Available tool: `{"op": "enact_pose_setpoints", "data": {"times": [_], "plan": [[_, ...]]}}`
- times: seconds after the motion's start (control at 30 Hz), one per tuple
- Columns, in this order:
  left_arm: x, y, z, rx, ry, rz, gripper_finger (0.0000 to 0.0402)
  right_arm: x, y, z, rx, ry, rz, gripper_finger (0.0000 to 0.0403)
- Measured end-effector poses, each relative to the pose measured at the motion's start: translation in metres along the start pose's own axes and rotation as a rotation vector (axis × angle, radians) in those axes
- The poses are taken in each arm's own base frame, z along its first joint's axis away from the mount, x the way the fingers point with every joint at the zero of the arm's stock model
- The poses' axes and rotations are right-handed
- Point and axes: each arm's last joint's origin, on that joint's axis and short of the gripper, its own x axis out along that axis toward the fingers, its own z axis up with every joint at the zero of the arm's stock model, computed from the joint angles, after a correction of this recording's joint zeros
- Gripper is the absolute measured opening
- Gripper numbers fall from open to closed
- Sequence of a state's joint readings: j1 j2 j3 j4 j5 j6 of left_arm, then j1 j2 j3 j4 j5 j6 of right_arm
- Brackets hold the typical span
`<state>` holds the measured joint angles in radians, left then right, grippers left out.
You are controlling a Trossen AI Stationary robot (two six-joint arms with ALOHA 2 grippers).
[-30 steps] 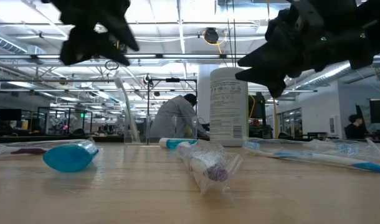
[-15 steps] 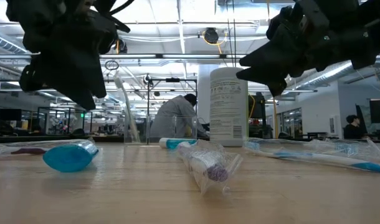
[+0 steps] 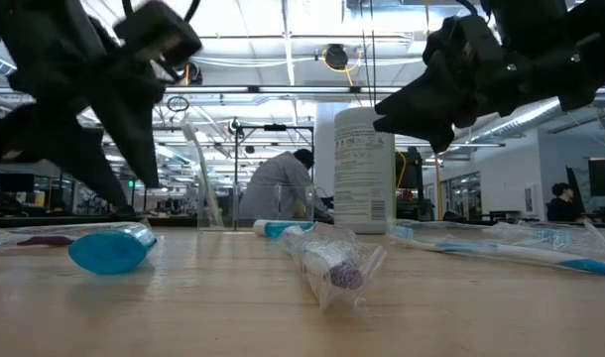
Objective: Pick & Place toothbrushing station
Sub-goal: Put the middle mouthwash bottle in the middle compartment of the transparent organizer
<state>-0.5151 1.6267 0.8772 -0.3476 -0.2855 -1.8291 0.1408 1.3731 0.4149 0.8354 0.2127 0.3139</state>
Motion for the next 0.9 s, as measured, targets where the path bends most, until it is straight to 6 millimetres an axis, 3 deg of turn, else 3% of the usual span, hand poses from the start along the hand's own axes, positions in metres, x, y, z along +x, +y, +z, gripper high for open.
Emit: {"op": "enact_pose_setpoints", "data": {"times": [0.23, 0.6, 0.9], "plan": [[0.018, 0.005, -0.003, -0.066, -0.018, 0.042, 0.0138, 0.002, -0.012, 0.003, -0.010, -0.011, -0.048, 0.0155], [0.020, 0.004, 0.002, -0.029, -0.053, 0.039, 0.0138, 0.003, -0.019, 0.006, 0.002, -0.019, -0.076, 0.0155], [0.024, -0.004, 0.019, 0.024, -0.078, 0.007, 0.0138, 0.003, -0.019, 0.006, 0.004, -0.019, -0.075, 0.0155]]}}
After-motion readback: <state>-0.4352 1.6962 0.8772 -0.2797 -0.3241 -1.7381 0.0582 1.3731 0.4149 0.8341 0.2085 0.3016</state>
